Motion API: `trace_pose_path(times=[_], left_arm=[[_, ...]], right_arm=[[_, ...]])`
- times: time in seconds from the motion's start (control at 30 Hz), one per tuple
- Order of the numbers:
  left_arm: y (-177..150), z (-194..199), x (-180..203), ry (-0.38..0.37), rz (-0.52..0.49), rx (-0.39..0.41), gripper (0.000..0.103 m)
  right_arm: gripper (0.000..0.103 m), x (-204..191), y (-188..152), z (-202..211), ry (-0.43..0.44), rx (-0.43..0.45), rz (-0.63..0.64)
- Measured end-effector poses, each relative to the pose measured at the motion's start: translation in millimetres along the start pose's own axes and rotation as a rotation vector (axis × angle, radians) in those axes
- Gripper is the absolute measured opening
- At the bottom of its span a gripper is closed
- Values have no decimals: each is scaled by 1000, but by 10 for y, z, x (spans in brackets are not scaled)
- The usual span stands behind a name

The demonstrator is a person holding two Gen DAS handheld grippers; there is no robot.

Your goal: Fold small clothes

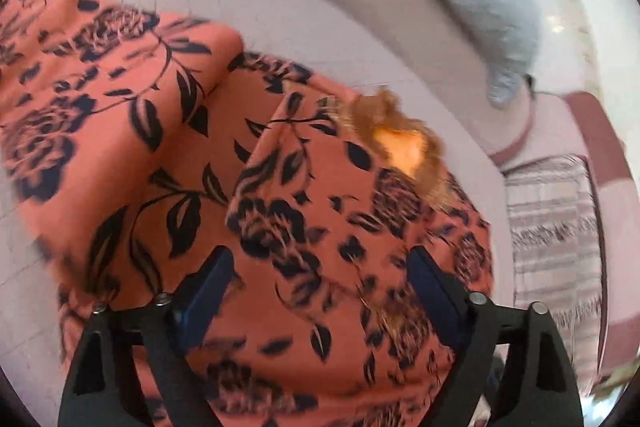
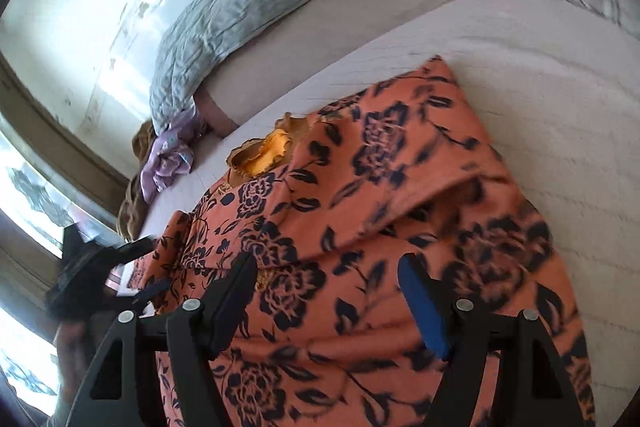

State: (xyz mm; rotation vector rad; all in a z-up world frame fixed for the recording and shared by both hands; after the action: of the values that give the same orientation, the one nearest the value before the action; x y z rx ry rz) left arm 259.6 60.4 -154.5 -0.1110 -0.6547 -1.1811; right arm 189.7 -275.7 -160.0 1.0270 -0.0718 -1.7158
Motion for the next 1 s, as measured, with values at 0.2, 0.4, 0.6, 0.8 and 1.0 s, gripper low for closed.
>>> trace_pose_path(times=[0.2,0.4,0.6,0.8,1.0], left_arm=[[68,-167,-161,69,108,-33,4],[-501,548,234,162,-147,298,5],[-549,-1,-168,233,-97,156,8],[-576,10,-222,226,-100,157,8],[-557,30,-217,219,-126,144,8]], right_arm=[[76,233,-91,88,23,5,-60],[76,335,-34,171,22,23,-94],[76,445,189,69,56,-21,-202],[83,466,656,-66,204,-43,-283],[78,913,863,-322,102,-80,-410]])
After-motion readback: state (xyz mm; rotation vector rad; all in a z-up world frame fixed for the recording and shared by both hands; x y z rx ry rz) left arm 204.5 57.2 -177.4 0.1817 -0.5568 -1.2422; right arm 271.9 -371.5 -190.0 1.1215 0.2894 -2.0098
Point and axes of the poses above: each gripper's, at about its wrist camera, not at the fingertips, and z roughly against the way its jaws point, x to its right, y to its top, the point moved 2 cm from there along -z, roughly the way its jaws point, and after that the axes turned 2 degrees about y, right-handed, at the moved point
